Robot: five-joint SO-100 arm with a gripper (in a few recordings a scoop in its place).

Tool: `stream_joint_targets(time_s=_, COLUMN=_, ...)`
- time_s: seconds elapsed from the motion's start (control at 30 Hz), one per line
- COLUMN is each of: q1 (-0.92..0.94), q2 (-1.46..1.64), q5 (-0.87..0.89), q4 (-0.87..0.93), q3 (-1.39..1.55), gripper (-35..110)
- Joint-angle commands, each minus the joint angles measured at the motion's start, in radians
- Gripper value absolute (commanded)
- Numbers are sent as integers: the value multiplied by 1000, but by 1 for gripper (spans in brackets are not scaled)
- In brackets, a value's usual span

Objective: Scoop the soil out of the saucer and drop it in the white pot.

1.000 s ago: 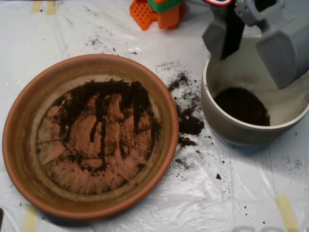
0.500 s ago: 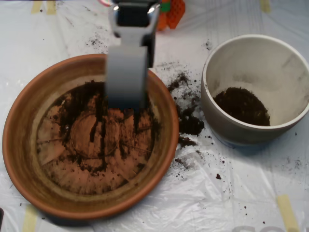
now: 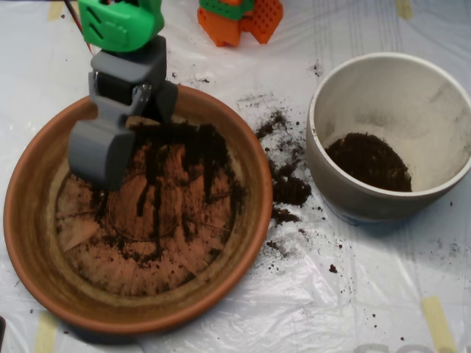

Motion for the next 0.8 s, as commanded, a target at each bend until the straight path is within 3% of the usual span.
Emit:
stream_joint_targets(time_s=0.0, q1=46, q2=-51, q5=-15, q4=-14, q3=-31, gripper=43)
stream_joint_targets(time_s=0.5, q1=163, q2=-446, q5=-64, q4=18, q3=-330, gripper=44)
stream_joint_targets(time_s=0.77, q1=173, q2=-571, q5=-89, q4=64, q3=-437, gripper=16)
